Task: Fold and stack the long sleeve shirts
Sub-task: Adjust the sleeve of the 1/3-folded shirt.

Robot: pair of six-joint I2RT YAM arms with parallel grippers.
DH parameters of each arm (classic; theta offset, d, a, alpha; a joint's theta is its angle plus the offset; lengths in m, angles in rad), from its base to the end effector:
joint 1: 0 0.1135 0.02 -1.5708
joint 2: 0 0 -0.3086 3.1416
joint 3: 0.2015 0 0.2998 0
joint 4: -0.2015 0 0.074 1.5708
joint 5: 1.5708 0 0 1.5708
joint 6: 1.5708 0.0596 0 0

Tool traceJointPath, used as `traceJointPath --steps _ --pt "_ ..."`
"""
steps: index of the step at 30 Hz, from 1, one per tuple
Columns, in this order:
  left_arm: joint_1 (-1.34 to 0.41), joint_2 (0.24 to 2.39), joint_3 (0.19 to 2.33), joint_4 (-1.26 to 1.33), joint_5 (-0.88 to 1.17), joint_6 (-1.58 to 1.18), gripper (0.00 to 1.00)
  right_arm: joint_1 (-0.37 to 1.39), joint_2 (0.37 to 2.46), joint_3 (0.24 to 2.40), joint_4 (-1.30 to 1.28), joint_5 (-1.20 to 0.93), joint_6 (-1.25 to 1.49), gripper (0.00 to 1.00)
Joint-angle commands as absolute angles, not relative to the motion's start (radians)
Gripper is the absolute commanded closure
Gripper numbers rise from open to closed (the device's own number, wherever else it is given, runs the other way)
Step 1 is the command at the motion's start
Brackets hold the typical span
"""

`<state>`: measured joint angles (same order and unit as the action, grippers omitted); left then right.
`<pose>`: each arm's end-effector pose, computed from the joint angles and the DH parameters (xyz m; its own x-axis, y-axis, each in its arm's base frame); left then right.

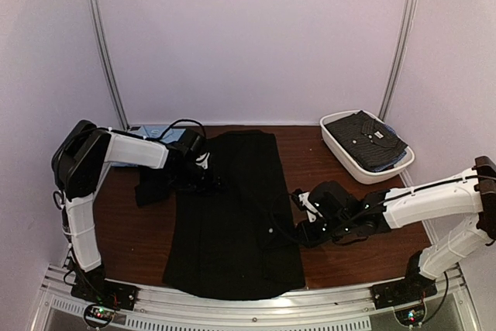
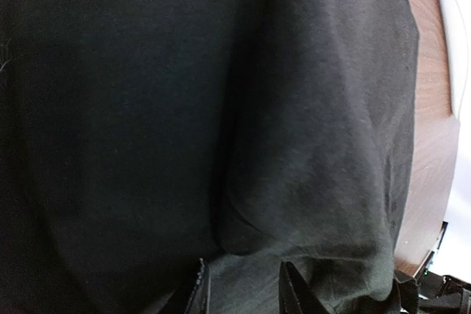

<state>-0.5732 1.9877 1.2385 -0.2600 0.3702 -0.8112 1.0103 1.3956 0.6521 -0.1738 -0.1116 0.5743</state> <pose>0.3831 -0.2730 0.1299 -0.9737 -0.1761 -0.1447 -0.0560 0.8003 -0.5970 0.1560 0.2610 0.1569 -0.8312 -0.3087 -0.4624 -0.5076 0.7607 0.4045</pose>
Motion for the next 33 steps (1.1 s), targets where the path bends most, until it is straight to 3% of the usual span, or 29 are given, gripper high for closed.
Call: traceJointPath --steps 1,11,21,33 --pt "-0.577 2.015 1.280 -0.234 0.332 -0.840 0.67 1.019 1.401 0.707 -0.213 -0.057 0.560 0.86" --pt "-0.589 2.053 1.354 -0.249 0.292 -0.847 0.73 1.019 1.408 0.768 -0.277 -0.064 0.538 0.95" --pt "-0.592 2.064 1.402 -0.296 0.259 -0.833 0.95 1.022 1.390 0.794 -0.342 -0.085 0.530 0.99" --pt "-0.590 2.065 1.412 -0.329 0.255 -0.798 0.97 1.141 1.342 0.776 -0.553 0.138 0.633 1.00"
